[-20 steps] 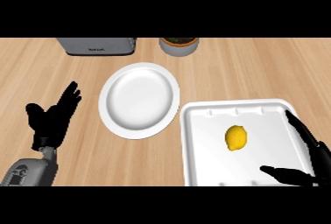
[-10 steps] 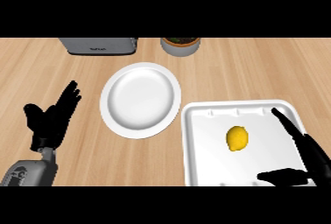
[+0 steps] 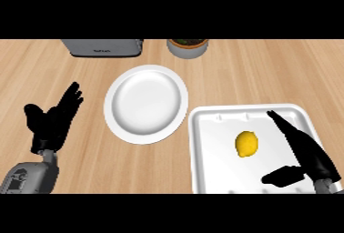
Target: Pick the lemon from the tray and place it in the plate
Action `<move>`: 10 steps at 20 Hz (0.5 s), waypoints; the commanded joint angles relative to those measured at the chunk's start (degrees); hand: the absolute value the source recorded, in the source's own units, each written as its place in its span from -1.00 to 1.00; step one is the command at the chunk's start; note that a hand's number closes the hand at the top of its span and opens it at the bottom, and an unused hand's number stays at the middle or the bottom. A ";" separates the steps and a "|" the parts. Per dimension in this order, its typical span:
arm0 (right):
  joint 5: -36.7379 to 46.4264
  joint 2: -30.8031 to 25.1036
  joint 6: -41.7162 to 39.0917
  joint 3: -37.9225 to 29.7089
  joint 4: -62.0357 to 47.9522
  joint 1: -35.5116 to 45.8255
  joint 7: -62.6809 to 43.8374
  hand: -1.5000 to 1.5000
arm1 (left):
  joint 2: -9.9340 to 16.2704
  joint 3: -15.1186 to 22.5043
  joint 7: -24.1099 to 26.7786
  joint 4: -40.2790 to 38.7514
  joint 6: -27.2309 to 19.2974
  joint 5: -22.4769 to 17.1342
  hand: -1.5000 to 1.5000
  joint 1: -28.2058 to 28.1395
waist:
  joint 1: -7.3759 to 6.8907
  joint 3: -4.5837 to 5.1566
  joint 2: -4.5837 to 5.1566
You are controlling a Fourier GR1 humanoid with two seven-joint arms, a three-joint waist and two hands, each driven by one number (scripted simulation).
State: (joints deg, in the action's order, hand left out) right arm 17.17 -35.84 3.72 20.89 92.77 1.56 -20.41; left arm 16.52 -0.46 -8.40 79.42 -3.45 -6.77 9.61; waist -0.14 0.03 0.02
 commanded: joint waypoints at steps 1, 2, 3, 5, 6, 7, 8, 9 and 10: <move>1.83 -0.74 -6.03 -0.22 -0.34 1.21 -2.57 -1.00 | -0.73 0.16 -2.92 3.34 -1.26 1.25 0.00 -0.32 | 0.02 -0.03 -0.07; 1.04 -0.44 -8.37 -1.79 0.20 2.61 -4.29 -1.00 | -1.30 -0.39 0.38 -0.74 1.04 0.54 0.00 0.52 | 0.16 -0.01 -0.02; 4.85 3.52 -5.72 1.41 0.52 1.08 -5.78 -1.00 | 0.92 -1.69 -1.95 2.70 2.41 -0.30 0.00 -0.88 | 0.04 -0.02 -0.06; 4.81 6.62 -8.29 0.46 -4.95 5.48 -5.41 -1.00 | -1.61 -0.31 -3.93 4.19 0.17 1.09 0.00 -0.21 | -0.07 -0.03 -0.02; 3.41 3.16 -10.55 -1.96 -3.10 2.63 -3.71 -1.00 | -1.40 -1.83 3.15 -2.63 2.40 1.13 0.00 -1.04 | 0.22 -0.01 0.00; 7.43 7.26 -6.89 2.26 -3.75 1.21 -4.58 -1.00 | -3.29 0.05 -2.16 0.91 -1.53 2.86 0.00 1.77 | 0.22 -0.03 -0.02; 6.59 8.58 -11.09 0.55 -3.19 6.90 -10.02 -1.00 | -0.76 -1.83 -1.57 2.52 2.05 1.08 0.00 -0.91 | -0.07 -0.02 -0.03; 4.57 6.31 -12.93 -2.84 -3.87 5.57 -6.93 -1.00 | -1.99 -1.07 1.79 4.64 2.45 1.40 0.00 -6.08 | -0.08 -0.02 -0.06; 7.15 8.80 -12.86 -3.25 -7.18 7.80 -5.60 -1.00 | -0.65 -3.21 0.60 0.05 3.16 1.75 0.00 -1.09 | 0.03 -0.02 0.00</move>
State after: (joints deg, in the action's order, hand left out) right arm 22.19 -29.88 -6.01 19.88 89.02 6.32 -26.10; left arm 15.28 -1.85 -8.59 81.07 -1.90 -5.49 8.14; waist -0.13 0.00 -0.01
